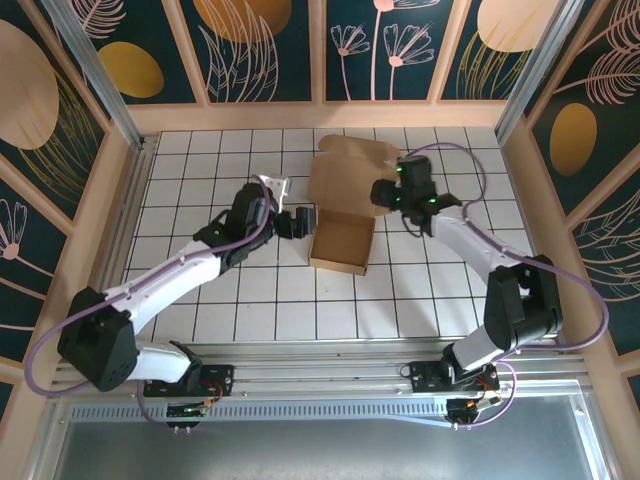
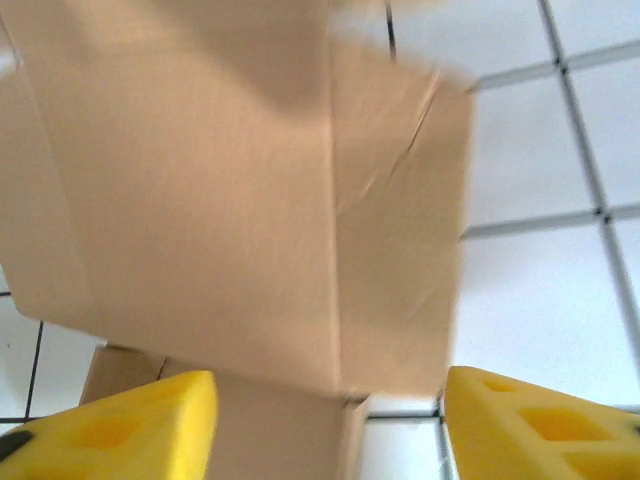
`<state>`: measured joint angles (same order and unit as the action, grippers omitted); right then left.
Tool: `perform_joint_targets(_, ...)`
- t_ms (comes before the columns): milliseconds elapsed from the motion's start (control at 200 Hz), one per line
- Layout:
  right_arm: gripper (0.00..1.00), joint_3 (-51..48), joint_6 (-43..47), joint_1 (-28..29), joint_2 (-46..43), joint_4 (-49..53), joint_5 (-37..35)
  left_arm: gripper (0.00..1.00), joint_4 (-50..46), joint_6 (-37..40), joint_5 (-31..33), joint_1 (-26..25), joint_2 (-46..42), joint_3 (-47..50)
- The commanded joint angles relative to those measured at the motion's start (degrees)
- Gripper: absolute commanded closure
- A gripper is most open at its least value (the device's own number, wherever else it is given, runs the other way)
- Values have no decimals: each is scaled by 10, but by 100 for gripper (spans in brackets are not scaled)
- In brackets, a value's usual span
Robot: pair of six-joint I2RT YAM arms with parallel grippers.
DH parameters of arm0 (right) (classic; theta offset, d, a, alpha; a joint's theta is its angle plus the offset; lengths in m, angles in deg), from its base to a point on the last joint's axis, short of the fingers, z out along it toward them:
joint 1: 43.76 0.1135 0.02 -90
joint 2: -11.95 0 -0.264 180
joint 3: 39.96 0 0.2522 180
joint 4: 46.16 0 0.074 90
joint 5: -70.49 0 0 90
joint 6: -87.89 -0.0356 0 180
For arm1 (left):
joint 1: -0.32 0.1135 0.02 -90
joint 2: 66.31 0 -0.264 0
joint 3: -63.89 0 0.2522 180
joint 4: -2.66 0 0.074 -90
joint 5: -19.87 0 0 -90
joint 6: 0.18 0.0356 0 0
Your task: Fold the paper box
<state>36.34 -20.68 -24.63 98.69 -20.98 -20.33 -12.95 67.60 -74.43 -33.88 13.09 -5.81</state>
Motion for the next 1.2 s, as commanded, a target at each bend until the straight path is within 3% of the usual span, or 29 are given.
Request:
perform_joint_targets(0,28,6,83,-63,1,-41,125,13,56,58,-147,59,64,-59)
perform_joint_targets(125,25,48,90,-121,61,-45,239,11,38,98,-253,96,178,-153)
perform_joint_targets(225,36,103,97,-122,110,-15,264,10,40,90,-314,118,259,-214)
perform_joint_targets(310,49,124,93,-121,135,-6,269,11,54,83,-316,128,292,-233)
perform_joint_targets(646,50,106,103,-107,160,-21,261,21,-1,131,-331,130,385,-325)
perform_joint_targets(721,55,110,105,-103,164,-25,264,22,-8,130,-328,130,404,-346)
perform_joint_targets(926,80,117,117,-99,163,-36,251,39,-22,152,-325,131,423,-371)
perform_joint_targets(1006,88,126,133,-95,162,-32,232,50,-13,160,-324,130,415,-362)
perform_joint_targets(1076,93,128,151,-88,157,-40,214,67,4,162,-324,131,404,-349)
perform_joint_targets(1196,99,122,180,-64,144,-64,184,70,14,168,-342,131,396,-344)
